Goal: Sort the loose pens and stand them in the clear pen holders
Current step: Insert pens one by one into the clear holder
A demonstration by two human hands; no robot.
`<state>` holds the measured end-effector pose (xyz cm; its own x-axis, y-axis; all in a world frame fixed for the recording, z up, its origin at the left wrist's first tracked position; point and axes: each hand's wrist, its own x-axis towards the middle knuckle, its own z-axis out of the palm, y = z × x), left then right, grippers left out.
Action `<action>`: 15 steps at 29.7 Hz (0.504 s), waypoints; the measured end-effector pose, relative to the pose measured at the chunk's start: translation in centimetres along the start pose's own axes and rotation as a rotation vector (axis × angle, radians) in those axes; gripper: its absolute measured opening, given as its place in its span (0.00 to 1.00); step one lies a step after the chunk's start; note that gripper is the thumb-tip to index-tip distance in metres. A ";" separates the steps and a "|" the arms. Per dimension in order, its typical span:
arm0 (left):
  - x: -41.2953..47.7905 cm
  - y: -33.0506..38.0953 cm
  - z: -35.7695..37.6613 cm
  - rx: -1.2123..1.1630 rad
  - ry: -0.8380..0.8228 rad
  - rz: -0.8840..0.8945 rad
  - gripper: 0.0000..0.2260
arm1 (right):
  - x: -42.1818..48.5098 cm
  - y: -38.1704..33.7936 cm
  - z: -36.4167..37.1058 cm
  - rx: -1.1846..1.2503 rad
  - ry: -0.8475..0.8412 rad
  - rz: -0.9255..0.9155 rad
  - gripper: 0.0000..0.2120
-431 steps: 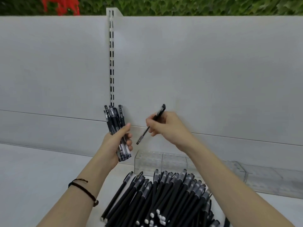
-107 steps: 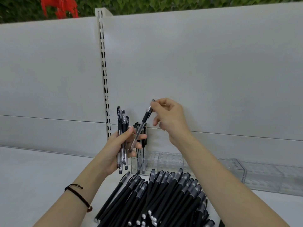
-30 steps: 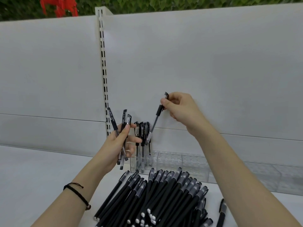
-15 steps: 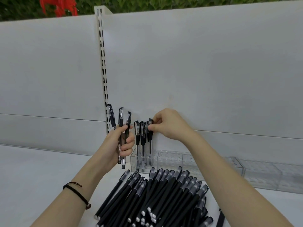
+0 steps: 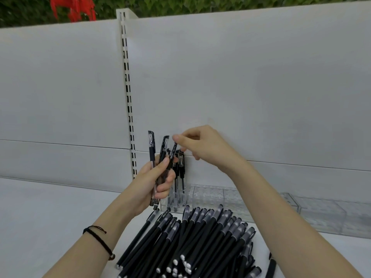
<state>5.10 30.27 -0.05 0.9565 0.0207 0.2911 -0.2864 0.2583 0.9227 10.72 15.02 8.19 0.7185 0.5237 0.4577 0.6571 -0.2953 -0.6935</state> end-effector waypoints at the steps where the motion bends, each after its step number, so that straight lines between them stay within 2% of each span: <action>1: 0.0 0.0 0.0 0.005 -0.005 0.009 0.11 | 0.0 -0.1 0.2 0.058 -0.012 -0.004 0.11; 3: -0.1 0.0 0.0 0.022 -0.004 0.022 0.12 | -0.1 0.1 0.5 0.151 -0.019 0.015 0.05; 6: -0.1 0.0 0.0 0.052 0.003 0.032 0.11 | -0.1 0.0 0.3 0.260 -0.012 0.083 0.03; 8: 0.0 0.1 -0.2 0.061 0.027 0.033 0.10 | 0.0 -0.1 -0.2 0.347 0.099 0.076 0.02; 11: 0.2 0.1 -0.7 0.126 0.120 0.058 0.12 | 0.5 -0.1 -1.6 0.439 0.312 0.012 0.05; 13: 0.5 -0.1 -1.0 0.132 0.218 0.076 0.12 | 0.6 0.0 -2.7 0.419 0.355 -0.010 0.06; 15: 0.7 -0.2 -1.4 0.102 0.321 0.084 0.10 | 0.6 0.3 -3.5 0.334 0.328 -0.006 0.04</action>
<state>5.89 31.58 -0.42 0.8935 0.3446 0.2881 -0.3539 0.1451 0.9240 12.10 12.44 10.23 0.7843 0.2286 0.5767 0.5908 0.0085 -0.8068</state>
